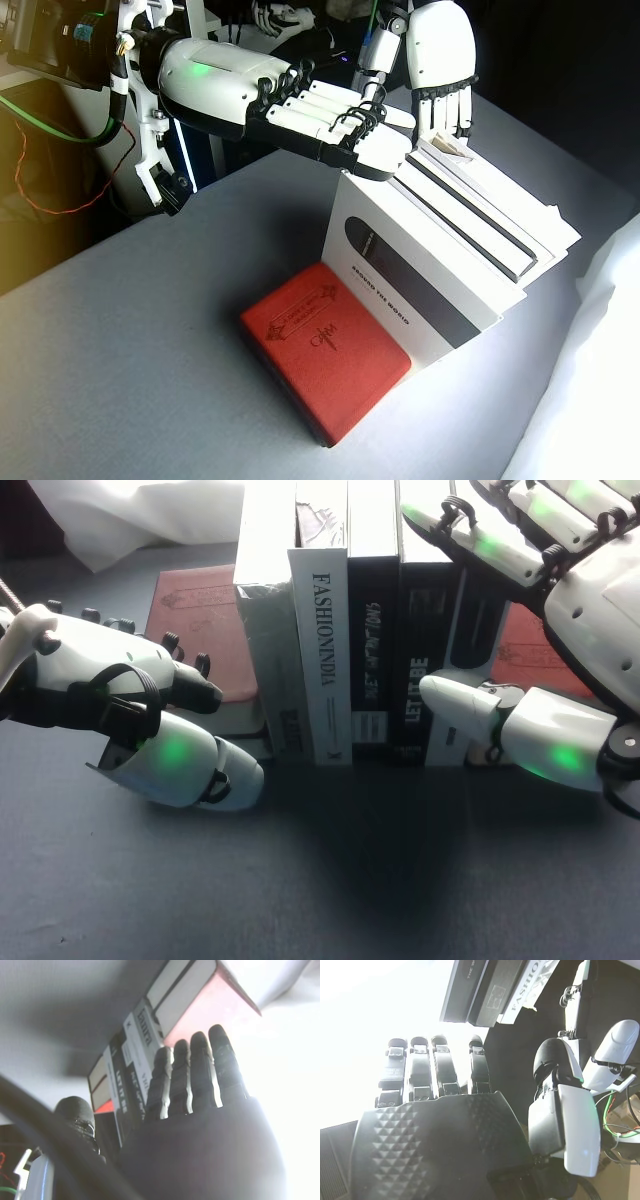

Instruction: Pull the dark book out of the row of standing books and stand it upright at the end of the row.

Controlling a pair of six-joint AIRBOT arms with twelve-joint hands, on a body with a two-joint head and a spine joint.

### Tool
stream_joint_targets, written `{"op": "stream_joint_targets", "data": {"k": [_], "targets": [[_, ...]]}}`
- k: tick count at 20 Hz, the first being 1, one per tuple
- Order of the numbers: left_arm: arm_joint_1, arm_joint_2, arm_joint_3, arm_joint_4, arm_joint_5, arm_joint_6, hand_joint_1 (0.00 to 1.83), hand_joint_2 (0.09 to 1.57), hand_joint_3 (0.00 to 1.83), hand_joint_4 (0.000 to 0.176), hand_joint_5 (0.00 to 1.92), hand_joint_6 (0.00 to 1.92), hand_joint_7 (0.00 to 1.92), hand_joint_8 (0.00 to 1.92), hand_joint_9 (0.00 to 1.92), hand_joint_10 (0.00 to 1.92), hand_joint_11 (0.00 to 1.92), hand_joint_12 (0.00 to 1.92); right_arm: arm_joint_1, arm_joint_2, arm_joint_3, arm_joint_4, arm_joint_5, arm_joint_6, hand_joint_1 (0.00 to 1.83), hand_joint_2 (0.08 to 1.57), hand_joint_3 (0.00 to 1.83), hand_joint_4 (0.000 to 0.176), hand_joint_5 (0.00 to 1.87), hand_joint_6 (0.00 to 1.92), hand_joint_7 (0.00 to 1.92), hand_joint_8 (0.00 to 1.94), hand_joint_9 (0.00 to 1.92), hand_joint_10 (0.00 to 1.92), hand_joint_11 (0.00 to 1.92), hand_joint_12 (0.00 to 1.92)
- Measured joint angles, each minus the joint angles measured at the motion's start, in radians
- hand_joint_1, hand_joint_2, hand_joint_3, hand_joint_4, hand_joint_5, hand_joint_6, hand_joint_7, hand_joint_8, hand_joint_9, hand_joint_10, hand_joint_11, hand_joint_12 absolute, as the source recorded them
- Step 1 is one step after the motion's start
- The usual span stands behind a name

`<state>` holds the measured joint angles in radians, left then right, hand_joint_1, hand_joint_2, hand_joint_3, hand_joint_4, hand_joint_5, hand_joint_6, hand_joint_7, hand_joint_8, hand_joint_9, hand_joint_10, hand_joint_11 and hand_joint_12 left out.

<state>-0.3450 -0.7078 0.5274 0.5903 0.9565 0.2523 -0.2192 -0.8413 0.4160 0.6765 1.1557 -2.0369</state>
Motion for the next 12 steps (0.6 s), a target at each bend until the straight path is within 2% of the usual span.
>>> {"op": "stream_joint_targets", "data": {"k": [7,12], "targets": [[0.0,0.0,0.0,-0.002,0.0,-0.008,0.0,1.23,0.0,0.0,0.15,0.01,0.12,0.01,0.1,0.01,0.01,0.28,-0.022,0.0,0.002,0.004,-0.022,-0.023,0.0,1.17,0.0,0.0,0.0,0.0,0.0,0.0,0.0,0.0,0.0,0.0],[0.0,0.0,0.0,-0.003,0.0,-0.012,0.0,1.23,0.0,0.0,0.11,0.01,0.09,0.01,0.07,0.01,0.01,0.21,-0.023,0.0,0.002,-0.004,-0.02,-0.045,0.0,1.17,0.0,0.0,0.0,0.0,0.0,0.0,0.0,0.0,0.0,0.0]]}}
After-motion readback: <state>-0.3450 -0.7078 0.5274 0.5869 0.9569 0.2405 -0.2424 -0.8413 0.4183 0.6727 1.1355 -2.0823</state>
